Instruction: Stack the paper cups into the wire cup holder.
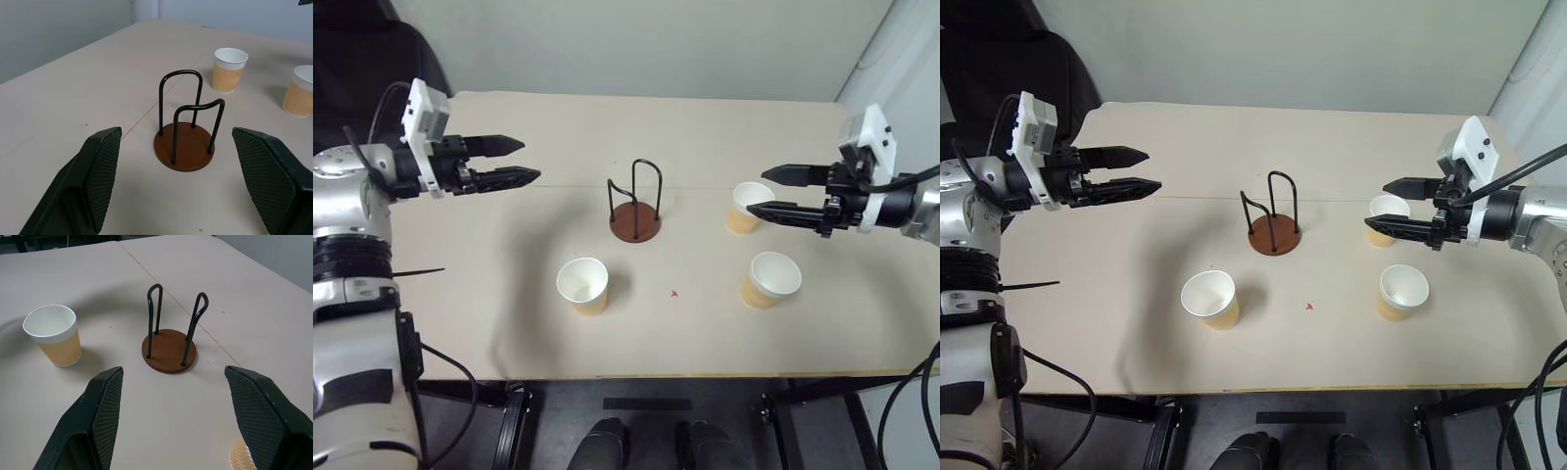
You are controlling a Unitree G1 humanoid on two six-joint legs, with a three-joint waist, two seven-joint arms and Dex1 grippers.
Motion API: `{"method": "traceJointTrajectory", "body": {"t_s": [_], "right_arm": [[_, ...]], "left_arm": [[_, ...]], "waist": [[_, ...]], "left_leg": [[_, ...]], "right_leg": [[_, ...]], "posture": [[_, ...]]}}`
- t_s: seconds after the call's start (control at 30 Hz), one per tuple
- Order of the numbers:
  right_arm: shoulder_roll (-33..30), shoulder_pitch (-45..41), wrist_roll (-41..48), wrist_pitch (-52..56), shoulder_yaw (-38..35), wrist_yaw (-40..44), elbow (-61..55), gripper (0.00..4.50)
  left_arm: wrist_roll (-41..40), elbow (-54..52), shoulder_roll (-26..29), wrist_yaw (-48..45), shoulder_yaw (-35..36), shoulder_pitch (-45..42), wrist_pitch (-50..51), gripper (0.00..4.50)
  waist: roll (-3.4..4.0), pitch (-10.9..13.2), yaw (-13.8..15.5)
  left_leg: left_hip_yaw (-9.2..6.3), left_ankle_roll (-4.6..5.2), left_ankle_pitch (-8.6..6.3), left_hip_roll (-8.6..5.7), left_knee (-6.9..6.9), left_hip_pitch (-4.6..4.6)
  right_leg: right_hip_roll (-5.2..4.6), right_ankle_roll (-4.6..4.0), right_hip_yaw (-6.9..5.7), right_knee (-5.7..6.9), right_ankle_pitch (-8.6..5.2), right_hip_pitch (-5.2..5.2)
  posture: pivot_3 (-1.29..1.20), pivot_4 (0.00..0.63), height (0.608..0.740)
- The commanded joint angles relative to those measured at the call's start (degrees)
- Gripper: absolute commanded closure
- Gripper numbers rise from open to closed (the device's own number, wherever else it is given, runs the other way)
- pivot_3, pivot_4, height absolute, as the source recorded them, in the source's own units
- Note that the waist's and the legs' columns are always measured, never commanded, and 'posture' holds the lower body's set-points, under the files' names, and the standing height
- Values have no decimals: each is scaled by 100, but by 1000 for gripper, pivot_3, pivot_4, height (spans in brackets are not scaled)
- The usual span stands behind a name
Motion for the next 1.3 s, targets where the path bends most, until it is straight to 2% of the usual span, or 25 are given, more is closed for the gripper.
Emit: {"method": "traceJointTrajectory", "body": {"t_s": [0.03, 0.53, 1.0, 1.3], "right_arm": [[-49, -88, -4, -109, -249, -45, -148, 1163], [-138, 82, 30, -18, -449, -267, -306, 1163], [-190, 158, 5, 78, -525, -408, -422, 1163], [-264, 414, 150, 402, -818, -667, -809, 1163]], "left_arm": [[-21, -88, 127, 63, 60, -222, -35, 637], [70, 175, -63, 290, -11, -445, -172, 637], [143, 84, -749, 317, -370, -375, -320, 637], [606, 577, -1118, 253, -764, -593, -1302, 637]], "waist": [[0, 0, 0], [0, 0, -1], [0, 0, 0], [0, 0, 5]], "left_leg": [[0, 0, 0, 0, 0, 0], [0, 0, 0, 0, 4, 0], [1, 0, 0, 0, 27, 0], [1, 1, -1, -1, 58, -3]], "right_leg": [[0, 0, 1, 0, 0, 0], [-1, 0, 0, 4, 0, 0], [-1, 0, 1, 37, 0, 0], [-1, 1, 2, 49, 0, 1]], "posture": [[0, 150, 740], [0, 150, 740], [0, 150, 740], [0, 150, 740]]}}
